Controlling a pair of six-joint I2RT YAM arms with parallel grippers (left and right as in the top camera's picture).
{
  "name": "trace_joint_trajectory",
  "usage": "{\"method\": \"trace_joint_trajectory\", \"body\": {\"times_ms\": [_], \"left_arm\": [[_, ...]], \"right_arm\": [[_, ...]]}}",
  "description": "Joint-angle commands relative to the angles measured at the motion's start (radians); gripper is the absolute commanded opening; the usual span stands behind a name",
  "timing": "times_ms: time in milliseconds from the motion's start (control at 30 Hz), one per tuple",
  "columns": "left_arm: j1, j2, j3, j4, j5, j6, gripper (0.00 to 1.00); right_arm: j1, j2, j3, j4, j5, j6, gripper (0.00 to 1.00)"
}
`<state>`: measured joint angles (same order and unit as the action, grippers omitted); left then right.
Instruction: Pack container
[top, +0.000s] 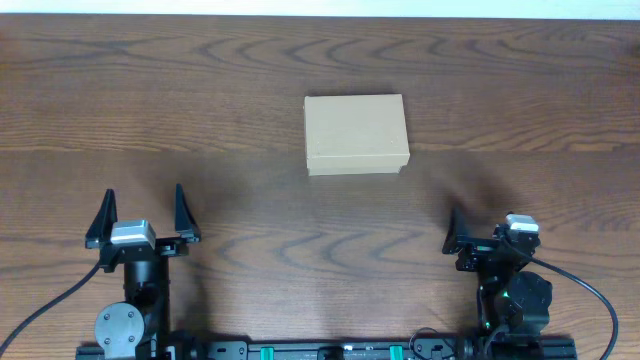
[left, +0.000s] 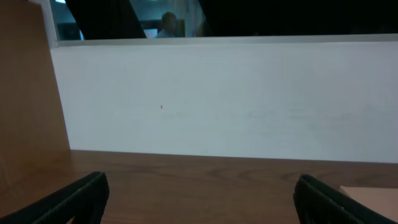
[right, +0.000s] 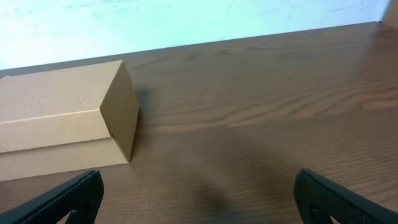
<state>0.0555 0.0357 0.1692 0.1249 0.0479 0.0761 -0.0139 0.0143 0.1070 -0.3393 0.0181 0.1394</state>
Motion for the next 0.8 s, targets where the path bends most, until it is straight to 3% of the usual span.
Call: {"method": "trace_joint_trajectory", "body": {"times_ms": [0, 767], "left_arm": [[-0.006, -0.033, -0.032, 0.015, -0.007, 0.006, 0.95], [-0.005, -0.032, -0.165, 0.004, -0.007, 0.007, 0.95]], "right_arm": [[-0.007, -0.009, -0.004, 0.0, -0.003, -0.014, 0.99], [-0.007, -0.009, -0.004, 0.0, -0.003, -0.014, 0.99]]}}
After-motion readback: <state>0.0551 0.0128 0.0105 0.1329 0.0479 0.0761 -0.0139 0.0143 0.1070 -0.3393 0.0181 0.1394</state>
